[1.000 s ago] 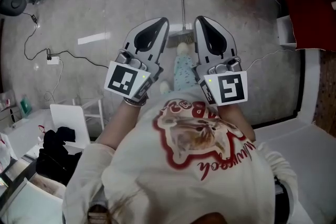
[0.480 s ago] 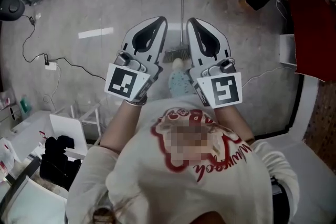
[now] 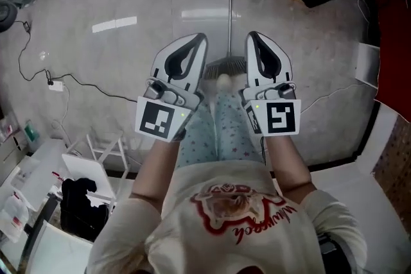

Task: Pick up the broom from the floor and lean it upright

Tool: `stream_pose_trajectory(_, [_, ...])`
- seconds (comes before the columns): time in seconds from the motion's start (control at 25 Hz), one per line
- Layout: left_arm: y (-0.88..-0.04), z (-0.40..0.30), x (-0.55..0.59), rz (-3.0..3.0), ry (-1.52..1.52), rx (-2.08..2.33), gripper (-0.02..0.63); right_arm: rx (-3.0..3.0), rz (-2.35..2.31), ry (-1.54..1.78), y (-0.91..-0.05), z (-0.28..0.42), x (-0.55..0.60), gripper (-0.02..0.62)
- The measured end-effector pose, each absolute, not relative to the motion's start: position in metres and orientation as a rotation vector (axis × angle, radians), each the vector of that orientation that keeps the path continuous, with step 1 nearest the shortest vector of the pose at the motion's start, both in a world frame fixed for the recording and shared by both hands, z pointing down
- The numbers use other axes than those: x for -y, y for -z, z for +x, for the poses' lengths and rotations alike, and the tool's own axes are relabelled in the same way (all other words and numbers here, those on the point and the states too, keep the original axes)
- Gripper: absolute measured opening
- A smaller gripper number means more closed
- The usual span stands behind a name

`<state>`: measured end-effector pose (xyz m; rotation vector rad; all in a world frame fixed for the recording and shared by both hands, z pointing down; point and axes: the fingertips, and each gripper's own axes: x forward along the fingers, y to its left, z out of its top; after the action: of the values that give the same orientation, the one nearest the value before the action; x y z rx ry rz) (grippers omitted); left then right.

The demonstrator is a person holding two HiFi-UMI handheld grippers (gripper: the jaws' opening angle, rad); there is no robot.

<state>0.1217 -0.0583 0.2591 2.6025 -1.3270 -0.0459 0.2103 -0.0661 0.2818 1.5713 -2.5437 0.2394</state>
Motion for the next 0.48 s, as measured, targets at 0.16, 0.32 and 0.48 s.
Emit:
stream_pose_trajectory(0.16, [-0.350, 0.121, 0.091, 2.582, 0.006, 1.304, 0.020, 2.484, 1.567, -0.205, -0.373, 0.210, 0.098, 0.025])
stream_pose_trajectory(0.32, [-0.434, 0.111, 0.102, 2.550, -0.022, 1.295, 0.020, 2.426, 1.520, -0.249, -0.489, 0.203, 0.110, 0.025])
stream_pose_trajectory(0.48, [-0.524, 0.105, 0.093, 2.550, -0.112, 1.248, 0.020, 2.383, 1.462, -0.305, -0.606, 0.199, 0.108, 0.025])
